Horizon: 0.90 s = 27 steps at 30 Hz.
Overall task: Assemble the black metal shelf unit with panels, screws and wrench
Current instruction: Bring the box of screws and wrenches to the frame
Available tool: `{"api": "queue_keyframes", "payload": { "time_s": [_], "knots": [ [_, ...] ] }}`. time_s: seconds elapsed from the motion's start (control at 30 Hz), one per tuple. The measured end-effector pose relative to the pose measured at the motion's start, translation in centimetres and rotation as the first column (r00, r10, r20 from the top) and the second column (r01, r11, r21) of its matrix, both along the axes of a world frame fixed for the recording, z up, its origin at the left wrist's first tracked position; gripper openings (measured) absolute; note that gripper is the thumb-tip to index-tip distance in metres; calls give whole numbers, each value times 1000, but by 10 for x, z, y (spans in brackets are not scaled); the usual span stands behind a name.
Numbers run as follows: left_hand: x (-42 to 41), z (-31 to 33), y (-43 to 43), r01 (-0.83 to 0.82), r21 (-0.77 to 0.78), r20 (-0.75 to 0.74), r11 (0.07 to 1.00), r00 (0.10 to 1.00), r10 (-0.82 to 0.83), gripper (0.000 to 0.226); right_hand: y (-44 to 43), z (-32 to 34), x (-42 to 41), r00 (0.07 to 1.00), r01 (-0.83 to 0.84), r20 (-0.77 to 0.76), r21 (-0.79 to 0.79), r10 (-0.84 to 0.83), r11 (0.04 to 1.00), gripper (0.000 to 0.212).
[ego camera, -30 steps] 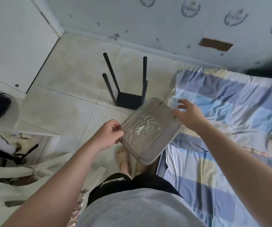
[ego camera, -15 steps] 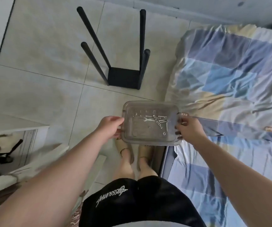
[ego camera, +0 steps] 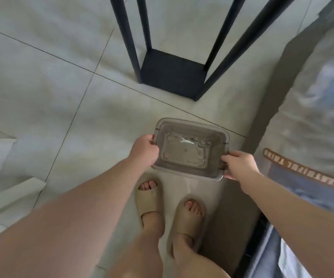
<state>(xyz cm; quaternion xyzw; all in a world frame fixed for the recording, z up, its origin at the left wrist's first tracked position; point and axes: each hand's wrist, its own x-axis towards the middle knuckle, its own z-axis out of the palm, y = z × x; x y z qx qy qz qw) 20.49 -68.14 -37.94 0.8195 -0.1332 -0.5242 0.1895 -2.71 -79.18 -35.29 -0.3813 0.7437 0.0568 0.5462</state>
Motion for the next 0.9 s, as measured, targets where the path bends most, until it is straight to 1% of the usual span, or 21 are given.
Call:
{"api": "queue_keyframes", "payload": {
  "time_s": [0.03,0.1,0.13,0.2,0.23,0.27,0.3,0.37,0.43,0.47,0.5,0.53,0.6,0.63,0.67,0.77,0.8,0.83,0.9],
  "knots": [
    [1,-22,-4,-10,-14,-11,1000,1000,10,28,-8,-21,2,1000,13,5,0,-13,1000,26],
    [1,-56,-15,-31,-43,-32,999,999,30,24,-23,-60,4,1000,16,6,-13,-16,1000,15],
    [0,-69,-20,-44,-58,-41,997,998,42,23,-31,-77,5,1000,17,4,-23,-17,1000,15],
    [0,-89,-31,-78,-100,-52,992,996,73,20,-45,-103,8,999,40,12,-41,-40,998,28],
    [0,-97,-36,-90,-123,-51,988,995,84,17,-51,-113,10,999,45,11,-50,-45,998,27],
    [-1,-102,-40,-98,-132,-54,986,994,92,16,-56,-119,10,999,43,7,-51,-43,998,20],
    [-2,-105,-45,-109,-141,-61,984,993,101,18,-59,-126,10,999,44,1,-47,-44,998,14],
    [-4,-110,-50,-115,-159,-76,981,992,104,22,-64,-135,9,999,48,-12,-40,-49,998,14],
    [-5,-112,-51,-107,-160,-93,981,991,93,28,-66,-139,6,999,40,-17,-33,-40,999,9],
    [-5,-112,-50,-90,-148,-103,985,992,75,31,-66,-137,6,999,37,-12,-27,-37,999,17],
    [-5,-108,-49,-69,-136,-114,988,992,53,35,-65,-135,5,999,32,-6,-13,-32,999,30],
    [-4,-103,-48,-45,-115,-130,992,991,29,42,-64,-130,5,1000,14,-15,-4,-15,1000,41],
    [-4,-85,-43,-7,-69,-145,998,989,-3,66,-59,-111,7,998,-36,-51,2,36,999,57],
    [-4,-71,-40,-3,-39,-146,999,989,-3,72,-56,-100,7,996,-66,-61,-7,65,998,61],
    [-5,-55,-36,3,-18,-141,1000,990,-5,74,-52,-87,7,993,-101,-71,-22,99,995,62],
    [-11,0,-19,60,-14,-107,998,992,-61,63,-36,-36,11,971,-232,-78,-65,227,970,58],
    [-13,22,-12,92,-23,-93,996,991,-93,58,-30,-14,14,951,-305,-83,-81,298,949,58],
    [-15,44,-5,129,-26,-80,991,988,-131,54,-24,9,16,918,-395,-89,-104,387,913,57],
    [-18,88,10,209,-7,-42,978,977,-209,58,-12,60,19,838,-546,-98,-139,537,826,57]
  ]
}}
